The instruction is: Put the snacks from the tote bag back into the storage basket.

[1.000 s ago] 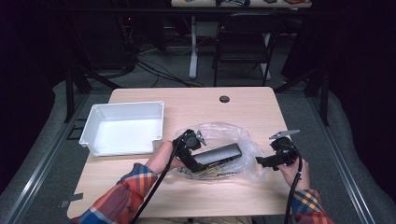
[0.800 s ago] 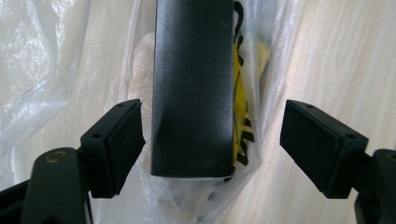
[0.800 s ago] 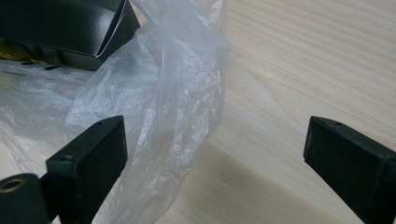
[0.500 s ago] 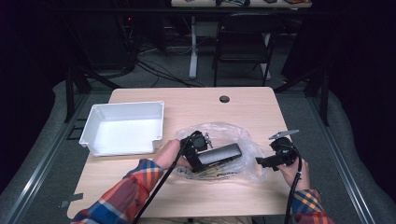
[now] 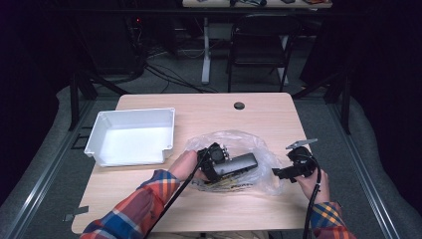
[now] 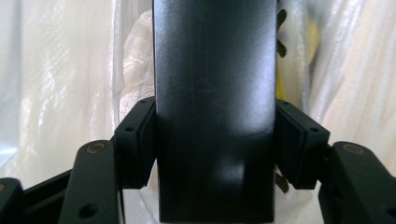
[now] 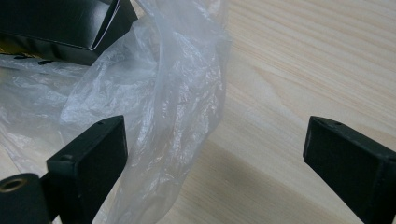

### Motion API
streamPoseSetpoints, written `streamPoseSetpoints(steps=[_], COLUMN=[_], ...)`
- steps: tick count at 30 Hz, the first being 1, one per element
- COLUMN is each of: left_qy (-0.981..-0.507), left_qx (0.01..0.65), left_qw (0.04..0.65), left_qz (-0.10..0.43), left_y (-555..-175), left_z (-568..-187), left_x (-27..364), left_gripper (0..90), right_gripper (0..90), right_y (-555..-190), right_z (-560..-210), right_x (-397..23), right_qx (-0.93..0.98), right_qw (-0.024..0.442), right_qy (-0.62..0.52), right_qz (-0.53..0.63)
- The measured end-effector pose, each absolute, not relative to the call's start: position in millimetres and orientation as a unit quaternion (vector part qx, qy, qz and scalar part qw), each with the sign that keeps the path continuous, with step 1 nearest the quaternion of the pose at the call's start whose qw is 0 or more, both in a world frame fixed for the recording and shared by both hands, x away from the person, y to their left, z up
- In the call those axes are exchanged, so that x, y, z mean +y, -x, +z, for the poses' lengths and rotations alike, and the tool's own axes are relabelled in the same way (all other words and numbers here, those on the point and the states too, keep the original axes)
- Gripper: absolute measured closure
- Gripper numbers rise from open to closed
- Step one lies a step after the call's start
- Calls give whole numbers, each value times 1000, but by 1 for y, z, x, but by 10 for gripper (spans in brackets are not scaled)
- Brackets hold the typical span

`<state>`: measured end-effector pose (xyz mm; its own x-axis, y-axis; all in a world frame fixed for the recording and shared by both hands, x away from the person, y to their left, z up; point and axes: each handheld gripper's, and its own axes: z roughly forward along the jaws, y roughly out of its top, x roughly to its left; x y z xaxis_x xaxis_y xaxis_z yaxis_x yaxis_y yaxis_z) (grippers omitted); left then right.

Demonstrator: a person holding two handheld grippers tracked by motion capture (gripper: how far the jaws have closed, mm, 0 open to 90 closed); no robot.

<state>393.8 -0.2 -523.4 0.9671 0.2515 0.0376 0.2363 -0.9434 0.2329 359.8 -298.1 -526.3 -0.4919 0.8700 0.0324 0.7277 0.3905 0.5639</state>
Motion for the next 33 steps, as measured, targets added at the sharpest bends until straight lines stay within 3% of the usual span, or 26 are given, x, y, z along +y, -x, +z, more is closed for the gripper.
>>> streamPoseSetpoints(steps=[16,33], left_qy=[-990,-989], left_qx=[100,84], left_qw=[96,110], left_qz=[33,47], left_y=[-395,-390], left_z=[-526,-492], left_x=[-5,3], left_gripper=[428,430], right_gripper=[59,58], right_y=[-360,-360], right_z=[-529,-529], right_x=[-297,-297], right_qx=[825,825], right_qw=[132,133], right_qy=[-485,-486], right_qz=[258,257])
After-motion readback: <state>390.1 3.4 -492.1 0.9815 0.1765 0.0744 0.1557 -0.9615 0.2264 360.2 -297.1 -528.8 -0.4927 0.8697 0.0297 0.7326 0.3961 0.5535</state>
